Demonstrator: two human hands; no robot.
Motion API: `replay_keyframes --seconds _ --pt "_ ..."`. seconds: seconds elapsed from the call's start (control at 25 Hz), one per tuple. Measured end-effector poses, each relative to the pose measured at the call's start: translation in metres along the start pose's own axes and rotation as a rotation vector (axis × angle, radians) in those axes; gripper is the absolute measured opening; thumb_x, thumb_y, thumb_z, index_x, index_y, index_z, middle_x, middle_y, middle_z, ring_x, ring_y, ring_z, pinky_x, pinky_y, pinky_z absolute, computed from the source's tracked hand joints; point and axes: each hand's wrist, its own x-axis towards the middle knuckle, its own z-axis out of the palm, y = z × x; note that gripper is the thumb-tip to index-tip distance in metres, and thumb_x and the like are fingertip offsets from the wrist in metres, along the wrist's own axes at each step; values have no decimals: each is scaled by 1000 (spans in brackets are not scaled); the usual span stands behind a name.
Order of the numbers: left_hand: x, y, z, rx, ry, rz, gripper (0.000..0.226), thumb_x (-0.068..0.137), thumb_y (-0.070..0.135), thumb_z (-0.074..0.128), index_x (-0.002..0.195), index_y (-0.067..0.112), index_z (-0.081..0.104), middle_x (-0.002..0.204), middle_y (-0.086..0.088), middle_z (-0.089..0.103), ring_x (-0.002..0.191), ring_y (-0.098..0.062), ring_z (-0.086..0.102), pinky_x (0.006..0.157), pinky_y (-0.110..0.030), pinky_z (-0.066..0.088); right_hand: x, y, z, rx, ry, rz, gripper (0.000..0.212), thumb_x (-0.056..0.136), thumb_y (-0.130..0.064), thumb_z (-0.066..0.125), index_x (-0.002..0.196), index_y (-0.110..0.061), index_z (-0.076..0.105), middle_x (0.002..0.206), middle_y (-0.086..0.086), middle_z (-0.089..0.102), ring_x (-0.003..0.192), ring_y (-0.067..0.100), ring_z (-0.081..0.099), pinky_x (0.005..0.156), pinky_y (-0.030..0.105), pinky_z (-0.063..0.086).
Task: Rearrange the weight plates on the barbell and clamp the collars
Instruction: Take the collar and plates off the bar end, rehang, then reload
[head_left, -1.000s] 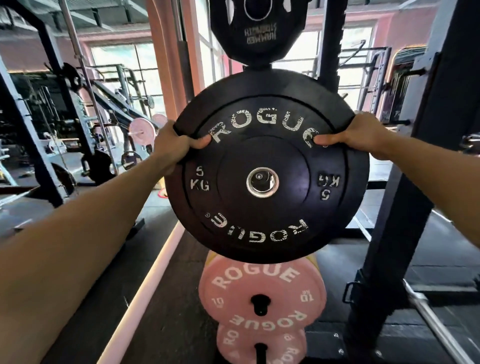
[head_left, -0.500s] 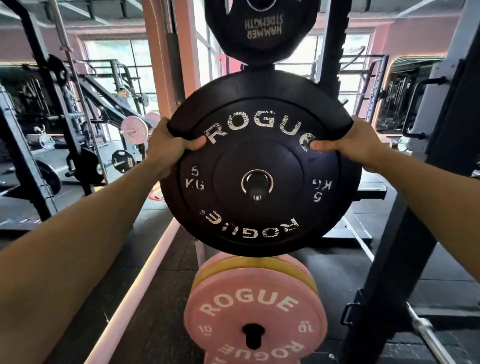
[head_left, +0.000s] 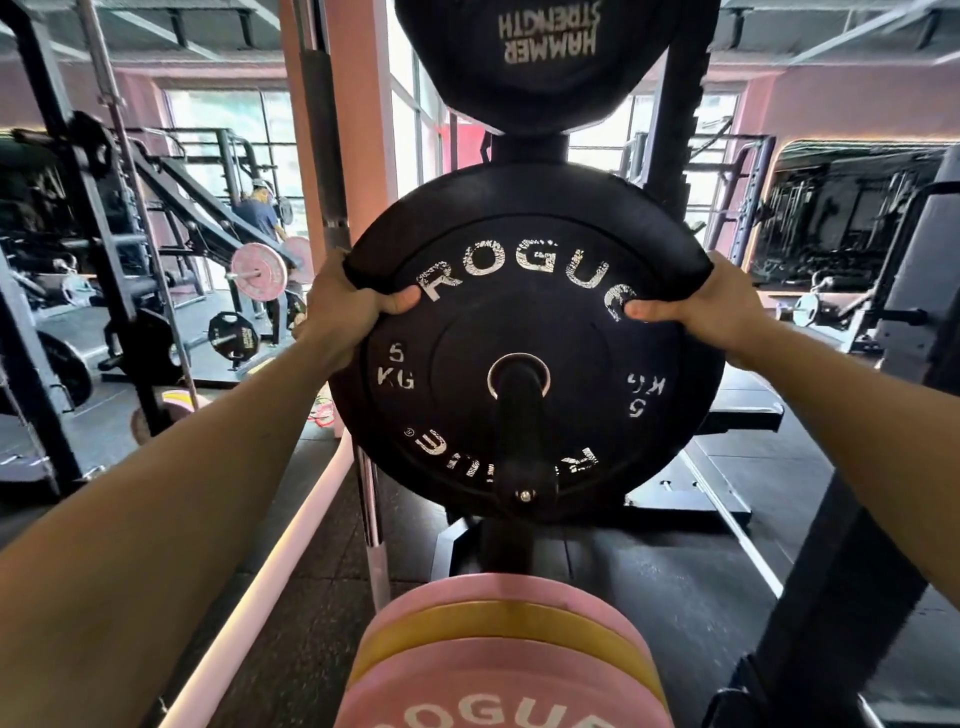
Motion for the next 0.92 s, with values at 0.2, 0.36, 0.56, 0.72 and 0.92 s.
replay_keyframes --seconds 0.2,0.36,0.56,0.72,0.92 --pt "15 -9 7 -11 9 -14 57 55 17 95 98 27 58 97 14 70 87 -1 65 62 -14 52 15 3 2 -69 -18 -46 65 34 -59 91 92 -38 71 89 -21 73 84 -6 66 76 20 52" --pt "8 -11 2 22 -13 12 64 56 24 95 107 22 56 105 8 69 96 -7 66 76 -22 54 13 7 2 -46 21 -69 77 35 -57 91 103 -25 71 95 -11 74 91 6 69 85 28 55" --pt "-4 -11 -2 341 9 73 81 66 32 89 132 16 44 129 -7 58 123 -30 52 106 -46 41 5 14 9 -137 57 43 98 52 -50 91 130 -12 45 129 8 58 121 27 54 103 50 43" --pt "-48 -41 -12 492 -17 118 104 75 25 83 156 16 18 147 -21 39 135 -39 39 113 -49 32 -41 33 5 -122 32 45 101 69 -20 88 148 -9 26 140 17 45 129 32 45 109 48 37" --pt "-147 -111 -16 669 -274 -56 79 68 52 80 136 39 42 145 -10 35 129 -38 44 110 -57 31 -154 81 9 -273 -136 237 74 80 -31 79 142 -14 43 135 17 54 114 28 58 96 36 46"
